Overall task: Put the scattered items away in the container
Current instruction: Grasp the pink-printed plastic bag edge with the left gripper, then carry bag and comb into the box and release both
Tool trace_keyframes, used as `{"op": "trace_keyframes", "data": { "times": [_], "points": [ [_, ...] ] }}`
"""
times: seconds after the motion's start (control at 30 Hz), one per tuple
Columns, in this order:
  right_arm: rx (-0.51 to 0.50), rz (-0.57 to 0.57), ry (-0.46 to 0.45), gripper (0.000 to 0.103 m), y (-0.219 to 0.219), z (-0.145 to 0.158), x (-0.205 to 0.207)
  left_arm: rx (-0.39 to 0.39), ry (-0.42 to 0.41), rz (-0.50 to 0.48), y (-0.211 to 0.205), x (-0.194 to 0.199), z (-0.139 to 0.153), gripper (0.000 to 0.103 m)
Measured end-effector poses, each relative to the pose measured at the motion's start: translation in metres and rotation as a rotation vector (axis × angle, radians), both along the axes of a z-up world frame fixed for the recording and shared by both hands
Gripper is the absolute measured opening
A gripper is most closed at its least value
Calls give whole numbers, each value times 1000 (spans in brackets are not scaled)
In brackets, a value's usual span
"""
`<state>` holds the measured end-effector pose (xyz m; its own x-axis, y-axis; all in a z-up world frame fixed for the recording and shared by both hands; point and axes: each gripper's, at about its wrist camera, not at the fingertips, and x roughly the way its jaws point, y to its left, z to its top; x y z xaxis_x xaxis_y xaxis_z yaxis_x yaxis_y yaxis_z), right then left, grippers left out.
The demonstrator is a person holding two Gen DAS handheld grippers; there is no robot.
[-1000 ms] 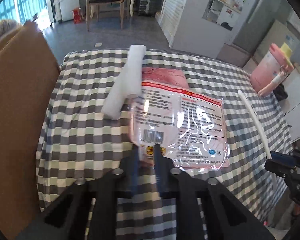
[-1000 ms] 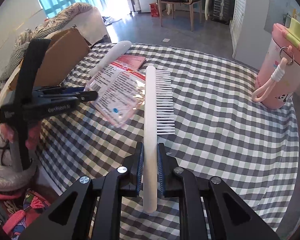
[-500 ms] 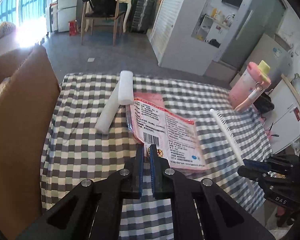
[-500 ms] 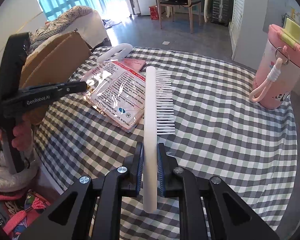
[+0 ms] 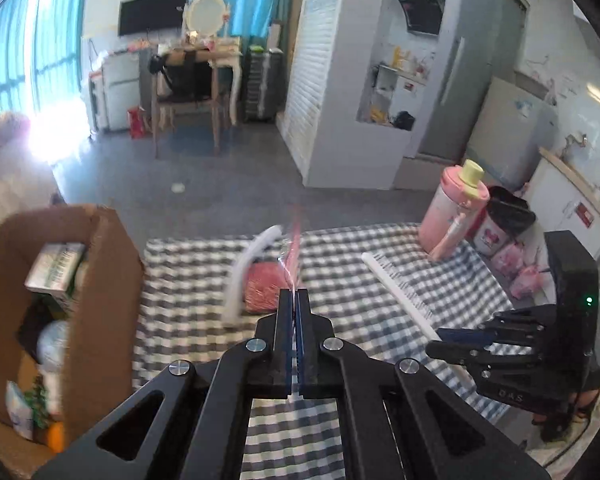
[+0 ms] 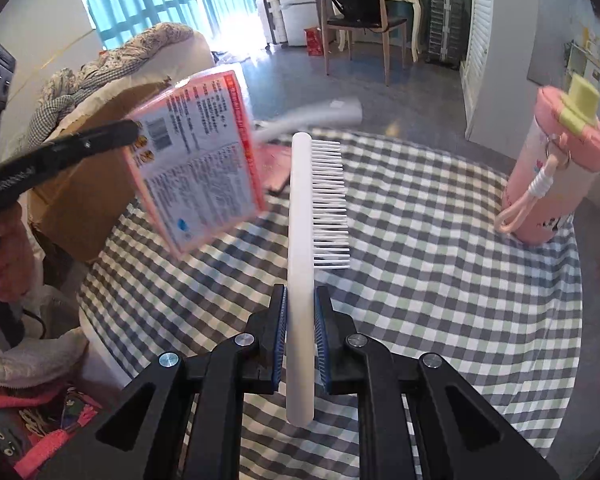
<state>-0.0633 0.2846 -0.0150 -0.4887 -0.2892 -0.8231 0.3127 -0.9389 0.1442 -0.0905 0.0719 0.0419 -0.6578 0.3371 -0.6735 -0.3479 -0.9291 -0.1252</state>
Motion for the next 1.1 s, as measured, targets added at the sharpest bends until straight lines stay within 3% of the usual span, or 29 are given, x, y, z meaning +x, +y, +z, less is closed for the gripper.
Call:
{"op": "trace_keyframes", "data": {
  "times": [0.27, 0.6, 0.9, 1.1],
  "points": [
    [3, 35, 22, 13, -17, 12, 2, 6, 23, 37, -23, 8, 11, 0],
    [9, 97, 92, 13, -53, 41, 2, 5, 134, 119, -69, 16, 57, 0],
    [-18, 266, 207, 13, -134, 84, -13, 14, 272, 231, -134, 33, 112, 0],
    [-33, 408, 231, 13, -212, 95, -24, -12, 288, 323, -179, 46, 118, 0]
  ]
}}
